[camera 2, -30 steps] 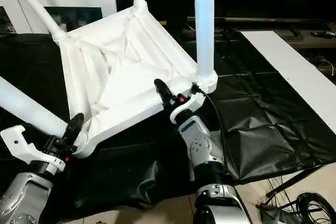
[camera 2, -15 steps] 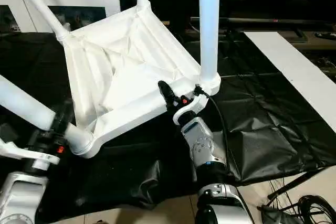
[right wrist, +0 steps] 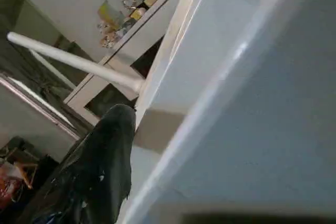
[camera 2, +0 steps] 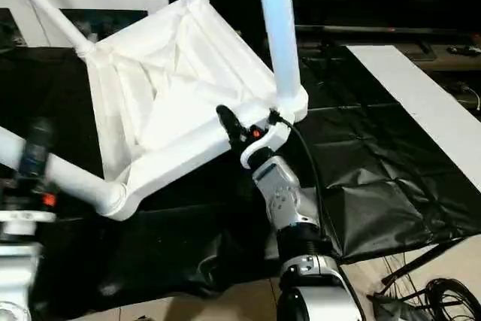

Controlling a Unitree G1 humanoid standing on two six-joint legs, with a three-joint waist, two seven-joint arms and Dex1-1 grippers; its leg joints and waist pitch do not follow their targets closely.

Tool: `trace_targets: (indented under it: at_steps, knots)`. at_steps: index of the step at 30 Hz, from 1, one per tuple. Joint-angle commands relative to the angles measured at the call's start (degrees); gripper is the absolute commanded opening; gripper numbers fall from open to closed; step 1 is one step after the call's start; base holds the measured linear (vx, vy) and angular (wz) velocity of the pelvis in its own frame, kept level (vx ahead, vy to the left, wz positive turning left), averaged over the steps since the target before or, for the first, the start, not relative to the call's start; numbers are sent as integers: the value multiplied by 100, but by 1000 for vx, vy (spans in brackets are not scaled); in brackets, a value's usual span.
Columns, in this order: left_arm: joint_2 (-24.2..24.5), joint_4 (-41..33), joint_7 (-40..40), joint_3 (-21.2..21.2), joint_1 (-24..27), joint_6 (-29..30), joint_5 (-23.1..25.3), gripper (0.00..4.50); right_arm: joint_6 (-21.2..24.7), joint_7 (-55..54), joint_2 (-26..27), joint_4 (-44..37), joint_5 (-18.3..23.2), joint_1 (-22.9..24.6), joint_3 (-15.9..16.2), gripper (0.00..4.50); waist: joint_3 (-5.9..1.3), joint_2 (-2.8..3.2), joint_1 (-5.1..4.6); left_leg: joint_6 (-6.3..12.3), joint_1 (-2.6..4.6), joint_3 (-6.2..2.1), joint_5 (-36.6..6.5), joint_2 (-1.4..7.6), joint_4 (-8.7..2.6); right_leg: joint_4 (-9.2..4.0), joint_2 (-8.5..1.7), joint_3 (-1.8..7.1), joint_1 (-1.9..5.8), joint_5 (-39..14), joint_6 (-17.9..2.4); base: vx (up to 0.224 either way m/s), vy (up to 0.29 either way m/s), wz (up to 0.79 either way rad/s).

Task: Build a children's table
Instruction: Flip table

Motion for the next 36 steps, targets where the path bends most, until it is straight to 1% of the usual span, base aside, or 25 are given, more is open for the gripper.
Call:
trace_targets:
  at_steps: [1,3,4,5,6,8,10,12,14,15,17,20,21,22,23,24,25,26,27,28,29,32,33,34,36]
  knots:
    - [114,-30,214,1220,81,-744,-505,403,-270,-100,-888,-179,-329,125,-510,262,-310,23,-1,6,21,-25,-451,201,-401,-363,-391,314,250,-237,-783,0,0,0]
    - [260,-48,42,1033,209,-515,-271,403,-295,-135,-963,-126,-341,122,-534,262,-298,28,16,-16,51,-8,-542,206,-404,-374,-378,316,221,-288,-775,0,0,0]
    - [299,-55,-6,956,246,-451,-157,403,-301,-149,-979,-118,-349,123,-535,262,-295,57,23,-27,53,-11,-580,204,-408,-375,-379,317,218,-342,-760,0,0,0]
    - [328,-46,-16,878,273,-377,-50,403,-299,-157,-1000,-116,-363,126,-522,262,-294,52,31,-59,54,-10,-649,217,-417,-387,-385,318,223,-429,-734,0,0,0]
    - [418,-23,-6,671,299,-295,373,403,-332,-163,-1046,-129,-400,134,-488,262,-290,54,45,-77,74,-5,-722,218,-421,-405,-378,322,206,-509,-688,0,0,0]
    - [466,21,39,564,282,-307,654,403,-331,-180,-1078,-133,-380,121,-513,262,-290,60,57,-82,84,-5,-773,221,-426,-412,-383,327,202,-583,-646,0,0,0]
    - [523,88,80,560,245,-354,653,403,-323,-201,-1121,-152,-357,109,-529,262,-288,66,90,-131,74,-9,-835,217,-433,-430,-398,334,206,-777,-593,0,0,0]
    - [566,139,104,613,207,-370,569,438,-327,-214,-1184,-166,-368,99,-534,262,-285,70,95,-164,59,-17,-881,211,-443,-435,-401,337,208,-878,-586,0,0,0]
    - [654,184,96,721,170,-375,399,438,-325,-237,-1378,-178,-377,66,-575,262,-290,73,104,-196,62,-19,-940,200,-443,-447,-395,331,205,-1002,-545,0,0,0]
    - [678,196,114,753,167,-399,421,448,-316,-236,-1472,-179,-388,54,-591,262,-293,71,111,-200,73,-21,-969,205,-441,-443,-383,334,189,-983,-538,0,0,0]
    - [664,219,193,827,142,-457,556,450,-304,-221,-1608,-196,-390,56,-605,262,-282,63,122,-206,67,-15,-1044,203,-443,-459,-388,343,185,-1094,-524,0,0,0]
    - [571,226,288,976,69,-515,544,450,-139,-162,-1913,-223,-413,99,-647,262,-267,60,145,-220,95,-5,-1176,203,-442,-490,-388,351,160,-1342,-489,0,0,0]
    - [565,231,299,992,58,-525,536,450,-130,-130,-1971,-222,-437,109,-634,262,-250,60,214,-259,190,35,-1373,192,-410,-534,-341,366,94,-1432,-488,-9,-1,19]
    - [568,265,311,1041,27,-564,521,450,-103,-78,-2111,-214,-467,121,-640,262,-255,51,240,-250,196,38,-1376,182,-405,-532,-335,373,106,-1377,-485,4,6,22]
    - [577,284,315,1057,18,-585,516,450,-88,-69,-2157,-212,-464,124,-644,262,-276,25,257,-202,156,41,-1220,177,-400,-499,-324,386,149,-1157,-474,4,6,22]
    - [585,299,321,1071,13,-600,510,450,-72,-70,-2190,-208,-451,125,-653,262,-292,29,280,-176,144,36,-1119,181,-401,-485,-326,387,163,-1056,-464,0,0,0]
    - [600,312,326,1077,2,-608,470,450,-79,-79,-2245,-178,-432,111,-665,261,-288,18,269,-146,82,27,-1075,189,-418,-459,-327,389,176,-930,-504,0,0,0]
    - [614,325,333,1090,-16,-617,435,450,-72,-70,-2311,-142,-408,92,-685,261,-295,31,258,-160,50,7,-1094,195,-438,-446,-343,380,205,-972,-505,0,0,0]
    - [621,333,337,1101,-30,-621,415,450,-65,-66,-2362,-119,-383,80,-692,261,-289,28,238,-187,55,5,-1210,196,-445,-466,-357,375,187,-1148,-479,0,0,0]
    - [628,355,349,1128,-62,-643,411,450,-47,-22,-2445,-107,-384,82,-672,261,-283,28,219,-200,51,2,-1275,192,-448,-472,-359,376,190,-1235,-472,0,0,0]
    - [627,359,351,1133,-68,-649,413,450,-41,-15,-2458,-108,-383,83,-667,261,-290,12,202,-207,39,-5,-1289,191,-448,-479,-368,376,206,-1314,-440,0,0,0]
    - [655,432,377,1238,-143,-739,468,450,27,142,-2626,-127,-441,117,-602,261,-291,-15,151,-158,20,2,-1214,178,-431,-491,-372,385,221,-1288,-415,0,0,0]
    - [717,454,365,1297,-177,-787,535,450,35,228,-2717,-131,-503,128,-562,261,-296,-23,121,-101,8,7,-1084,175,-416,-488,-368,382,228,-1213,-421,0,0,0]
    - [785,466,361,1352,-216,-821,558,450,39,232,-2764,-117,-545,112,-586,261,-296,-28,119,-81,13,10,-1057,173,-411,-492,-362,381,222,-1201,-420,0,0,0]
    - [906,483,354,1413,-258,-874,648,450,49,227,-2814,-101,-578,83,-631,261,-295,-16,111,-49,23,10,-1006,177,-408,-485,-351,374,212,-1144,-449,0,0,0]
